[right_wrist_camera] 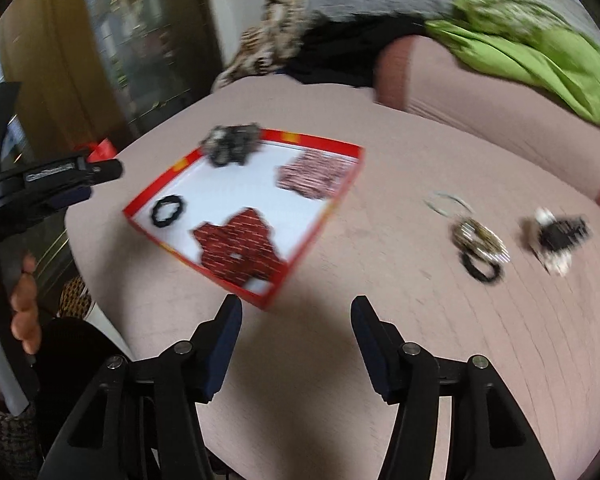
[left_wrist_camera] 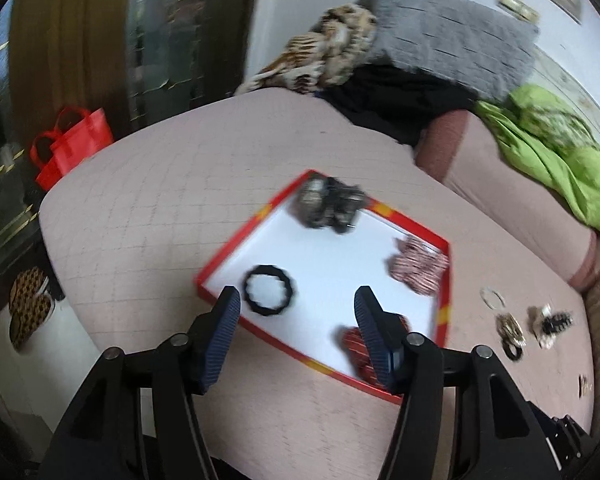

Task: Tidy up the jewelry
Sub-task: 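Withdraw both tools from the tray toward the bracelets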

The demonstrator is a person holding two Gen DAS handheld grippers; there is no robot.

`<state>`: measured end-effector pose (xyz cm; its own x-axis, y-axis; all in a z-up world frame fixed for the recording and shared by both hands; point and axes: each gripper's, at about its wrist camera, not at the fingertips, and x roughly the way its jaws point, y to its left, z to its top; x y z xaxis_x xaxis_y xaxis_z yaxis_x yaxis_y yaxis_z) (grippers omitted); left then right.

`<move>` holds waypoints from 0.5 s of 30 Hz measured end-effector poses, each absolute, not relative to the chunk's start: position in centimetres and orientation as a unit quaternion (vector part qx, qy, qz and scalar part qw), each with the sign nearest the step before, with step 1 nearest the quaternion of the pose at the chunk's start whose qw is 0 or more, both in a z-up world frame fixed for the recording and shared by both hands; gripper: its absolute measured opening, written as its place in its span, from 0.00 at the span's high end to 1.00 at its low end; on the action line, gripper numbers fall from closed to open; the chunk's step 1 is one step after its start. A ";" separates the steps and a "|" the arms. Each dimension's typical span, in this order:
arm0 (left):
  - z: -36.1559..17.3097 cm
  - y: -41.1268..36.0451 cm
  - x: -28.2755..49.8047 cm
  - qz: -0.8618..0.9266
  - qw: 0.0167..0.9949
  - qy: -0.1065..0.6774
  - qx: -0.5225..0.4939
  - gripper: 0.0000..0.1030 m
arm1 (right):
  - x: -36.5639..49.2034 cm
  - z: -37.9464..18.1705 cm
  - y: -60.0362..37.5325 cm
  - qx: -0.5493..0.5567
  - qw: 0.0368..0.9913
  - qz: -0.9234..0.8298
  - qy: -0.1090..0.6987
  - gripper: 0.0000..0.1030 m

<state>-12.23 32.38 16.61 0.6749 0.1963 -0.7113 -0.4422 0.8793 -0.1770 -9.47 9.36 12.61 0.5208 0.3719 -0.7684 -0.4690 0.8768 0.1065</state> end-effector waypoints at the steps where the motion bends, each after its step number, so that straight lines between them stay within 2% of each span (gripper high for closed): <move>1: 16.8 31.5 -12.0 0.169 0.901 0.365 -0.161 0.43 | -9.5 12.6 8.5 -0.051 0.872 0.233 0.427 0.41; 8: 17.6 24.4 -10.6 0.098 0.913 0.383 -0.102 0.43 | -9.5 12.5 0.7 0.003 0.888 0.169 0.427 0.40; 15: 16.2 19.6 -9.0 0.048 0.910 0.406 -0.071 0.43 | -10.0 12.3 -5.9 0.050 0.899 0.101 0.424 0.40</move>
<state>-9.00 19.61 16.21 0.6660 0.0298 -0.7454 -0.1453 0.9852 -0.0904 -10.03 -5.94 12.29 0.6203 0.2242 -0.7516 -0.1386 0.9745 0.1763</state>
